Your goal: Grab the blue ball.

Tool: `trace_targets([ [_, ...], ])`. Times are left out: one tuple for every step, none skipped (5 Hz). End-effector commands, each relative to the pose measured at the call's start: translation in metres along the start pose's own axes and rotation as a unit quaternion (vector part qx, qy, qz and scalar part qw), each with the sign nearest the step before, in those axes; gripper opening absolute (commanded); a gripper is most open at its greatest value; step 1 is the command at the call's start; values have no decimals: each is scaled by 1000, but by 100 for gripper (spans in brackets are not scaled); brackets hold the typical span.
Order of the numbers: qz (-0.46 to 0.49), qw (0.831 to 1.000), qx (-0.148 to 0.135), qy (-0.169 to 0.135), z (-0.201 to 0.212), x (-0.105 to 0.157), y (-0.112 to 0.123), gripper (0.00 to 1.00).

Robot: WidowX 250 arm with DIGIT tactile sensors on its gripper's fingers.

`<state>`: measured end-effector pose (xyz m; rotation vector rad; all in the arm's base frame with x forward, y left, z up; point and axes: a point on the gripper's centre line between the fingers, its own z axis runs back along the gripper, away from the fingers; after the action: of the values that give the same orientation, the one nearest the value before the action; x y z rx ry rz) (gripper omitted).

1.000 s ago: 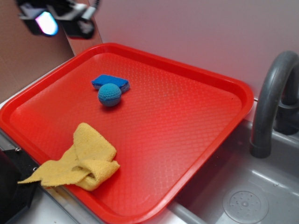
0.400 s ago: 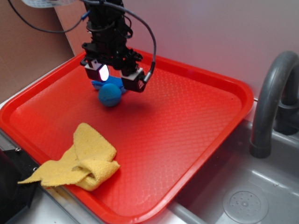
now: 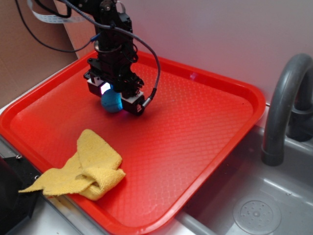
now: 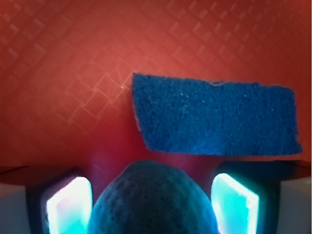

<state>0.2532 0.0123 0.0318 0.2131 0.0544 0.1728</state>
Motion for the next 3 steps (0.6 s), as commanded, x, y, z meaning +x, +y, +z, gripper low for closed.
trace_targets([
  [-18, 1000, -8, -8, 17, -6, -3, 0],
  [15, 999, -22, -23, 68, -8, 0, 0],
  [66, 992, -86, -59, 118, -14, 8, 0],
])
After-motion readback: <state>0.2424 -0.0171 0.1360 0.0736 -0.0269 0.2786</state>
